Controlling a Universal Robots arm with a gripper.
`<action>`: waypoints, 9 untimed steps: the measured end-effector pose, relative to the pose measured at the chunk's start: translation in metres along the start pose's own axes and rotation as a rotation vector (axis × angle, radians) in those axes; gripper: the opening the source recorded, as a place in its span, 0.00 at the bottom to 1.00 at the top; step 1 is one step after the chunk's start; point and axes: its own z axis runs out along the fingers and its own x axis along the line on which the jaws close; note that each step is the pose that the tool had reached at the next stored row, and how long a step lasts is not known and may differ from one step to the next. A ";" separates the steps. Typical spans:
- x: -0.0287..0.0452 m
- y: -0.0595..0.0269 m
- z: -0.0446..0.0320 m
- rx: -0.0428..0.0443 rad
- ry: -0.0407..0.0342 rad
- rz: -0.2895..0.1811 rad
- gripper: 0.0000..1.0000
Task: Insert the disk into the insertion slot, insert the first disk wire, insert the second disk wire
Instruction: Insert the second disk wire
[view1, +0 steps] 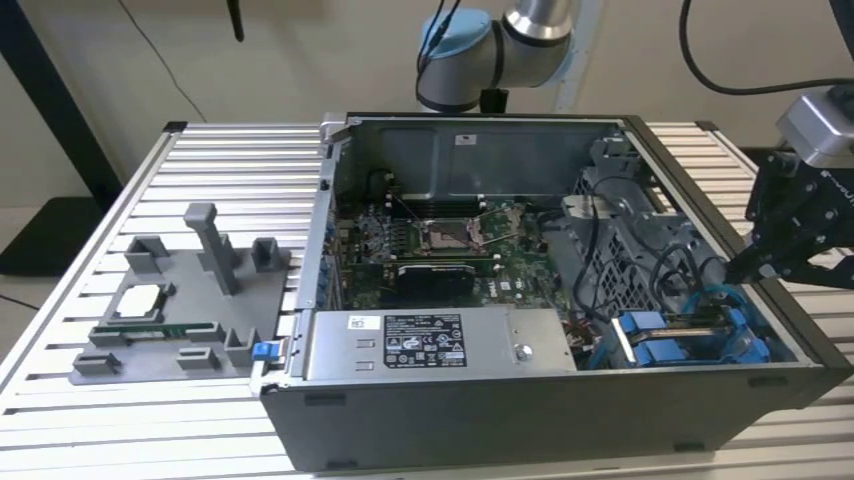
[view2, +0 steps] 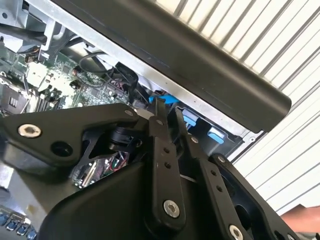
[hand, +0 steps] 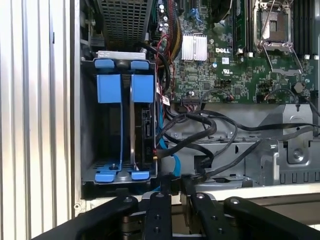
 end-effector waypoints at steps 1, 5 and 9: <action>0.0000 0.0003 0.0001 -0.0001 -0.0023 0.000 0.00; 0.0001 0.0006 0.0004 -0.0001 -0.0038 0.000 0.00; 0.0001 0.0006 0.0004 -0.0001 -0.0036 0.000 0.00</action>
